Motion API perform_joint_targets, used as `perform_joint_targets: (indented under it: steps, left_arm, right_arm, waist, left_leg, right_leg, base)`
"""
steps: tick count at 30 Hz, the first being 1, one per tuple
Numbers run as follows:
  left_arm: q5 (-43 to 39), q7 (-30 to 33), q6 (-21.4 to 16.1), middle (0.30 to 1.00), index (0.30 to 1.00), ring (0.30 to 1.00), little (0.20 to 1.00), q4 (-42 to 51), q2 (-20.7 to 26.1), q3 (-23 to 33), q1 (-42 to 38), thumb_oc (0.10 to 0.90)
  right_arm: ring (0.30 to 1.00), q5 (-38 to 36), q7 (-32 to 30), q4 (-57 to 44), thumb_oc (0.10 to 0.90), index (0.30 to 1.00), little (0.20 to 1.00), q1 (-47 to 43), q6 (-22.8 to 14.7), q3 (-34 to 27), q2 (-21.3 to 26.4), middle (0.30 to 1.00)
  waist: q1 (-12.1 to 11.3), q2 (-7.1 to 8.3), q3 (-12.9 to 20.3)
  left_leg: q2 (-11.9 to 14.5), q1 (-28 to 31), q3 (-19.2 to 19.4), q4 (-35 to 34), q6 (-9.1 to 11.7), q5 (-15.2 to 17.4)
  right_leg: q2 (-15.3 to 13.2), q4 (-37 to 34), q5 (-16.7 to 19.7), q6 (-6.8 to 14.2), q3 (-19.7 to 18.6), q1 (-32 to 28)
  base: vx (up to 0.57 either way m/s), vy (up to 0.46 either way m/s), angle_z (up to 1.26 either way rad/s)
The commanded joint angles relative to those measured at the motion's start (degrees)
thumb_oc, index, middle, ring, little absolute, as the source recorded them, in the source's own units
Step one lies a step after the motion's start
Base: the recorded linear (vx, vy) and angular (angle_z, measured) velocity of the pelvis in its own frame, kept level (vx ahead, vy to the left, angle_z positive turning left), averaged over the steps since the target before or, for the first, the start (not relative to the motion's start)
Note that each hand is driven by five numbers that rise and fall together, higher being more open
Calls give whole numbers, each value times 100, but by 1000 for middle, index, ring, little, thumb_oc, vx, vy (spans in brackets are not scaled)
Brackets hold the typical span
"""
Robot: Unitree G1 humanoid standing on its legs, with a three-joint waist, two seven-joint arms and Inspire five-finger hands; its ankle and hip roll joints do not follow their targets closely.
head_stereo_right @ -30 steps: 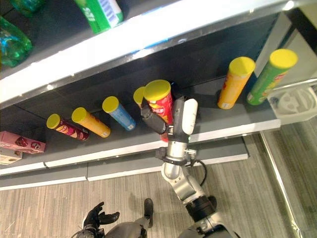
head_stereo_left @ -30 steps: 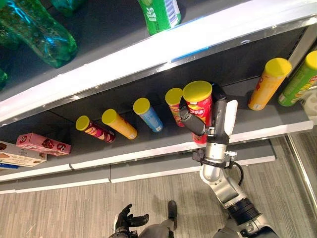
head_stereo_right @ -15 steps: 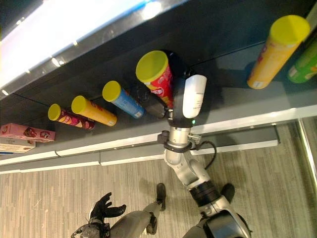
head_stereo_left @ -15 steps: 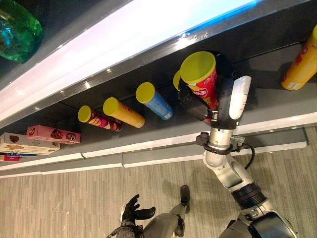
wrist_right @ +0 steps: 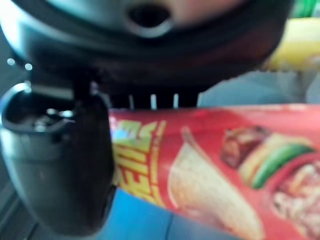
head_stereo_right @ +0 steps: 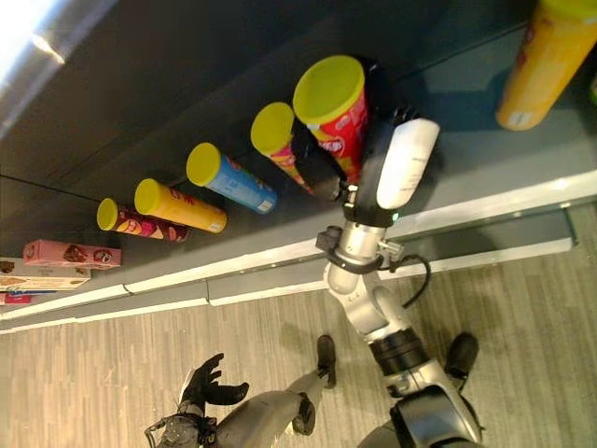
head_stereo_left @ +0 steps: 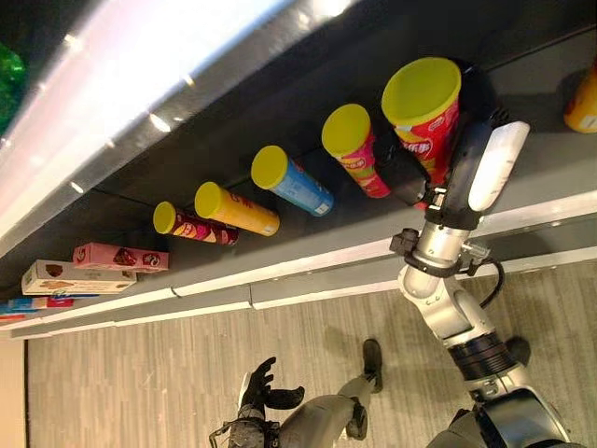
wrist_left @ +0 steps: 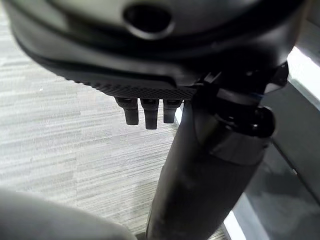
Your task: Put the goods on the table back onto the shelves and tidy them up.
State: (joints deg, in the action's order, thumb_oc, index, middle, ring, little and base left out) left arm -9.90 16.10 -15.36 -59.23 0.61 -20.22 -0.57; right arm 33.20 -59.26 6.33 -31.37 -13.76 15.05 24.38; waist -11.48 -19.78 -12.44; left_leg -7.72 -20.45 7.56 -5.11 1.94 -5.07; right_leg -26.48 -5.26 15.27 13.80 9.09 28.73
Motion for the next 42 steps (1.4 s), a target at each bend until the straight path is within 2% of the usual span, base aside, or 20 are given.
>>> perform_joint_targets:
  steps: [1,15,25,26,30,38,42]
  left_arm:
    - [203,384,-73,900,900,900,900,43,252,-422,269,800]
    - [626,682,-296,900,900,900,900,770,398,-699,152,800]
    - [1250,1056,-364,900,900,900,900,1185,542,-831,-17,800]
    - [1370,1106,-368,900,900,900,900,1255,573,-834,-47,800]
    - [1473,1142,-357,900,900,900,900,1304,598,-832,-31,800]
    - [1700,1332,-337,900,900,900,900,1327,711,-787,-19,800]
    - [1751,1468,-314,900,900,900,900,1233,725,-756,-53,800]
  right_arm:
    - [300,378,-316,-362,400,300,300,-699,-407,-34,50,300]
    - [300,423,-709,198,400,300,300,-1058,-240,-451,347,300]
    - [300,362,-811,268,400,300,300,-1139,-300,-839,459,300]
    - [900,353,-731,184,800,900,900,-1091,-338,-852,476,900]
    - [900,331,-591,-16,800,900,900,-973,-401,-870,435,900]
    - [900,-116,62,-774,800,900,900,-524,-943,-785,126,900]
    - [900,-260,196,-1073,800,900,900,-441,-1131,-700,23,900]
  waist:
    - [-228,-100,332]
    - [-484,-326,383]
    - [-599,-409,400]
    - [-608,-419,424]
    - [-606,-407,463]
    - [-472,-224,519]
    - [-380,-126,511]
  left_leg:
    - [-270,-689,56,869,-214,738]
    - [-388,-1335,148,1062,-215,751]
    - [-467,-1675,194,1175,-227,766]
    - [-488,-1707,193,1180,-234,770]
    - [-497,-1732,208,1192,-240,778]
    - [-499,-1753,198,1243,-263,820]
    - [-472,-1762,191,1266,-269,837]
  right_leg:
    - [-475,26,612,120,145,475]
    - [-671,39,733,120,88,1083]
    - [-766,59,743,120,-14,1377]
    - [-778,62,746,120,-40,1423]
    - [-799,65,748,120,-53,1446]
    - [-798,71,765,120,-27,1403]
    - [-759,80,757,120,-10,1386]
  base:
    - [17,44,4]
    - [11,9,1]
    - [0,0,0]
    - [0,0,0]
    - [20,14,2]
    - [5,1,0]
    - [0,0,0]
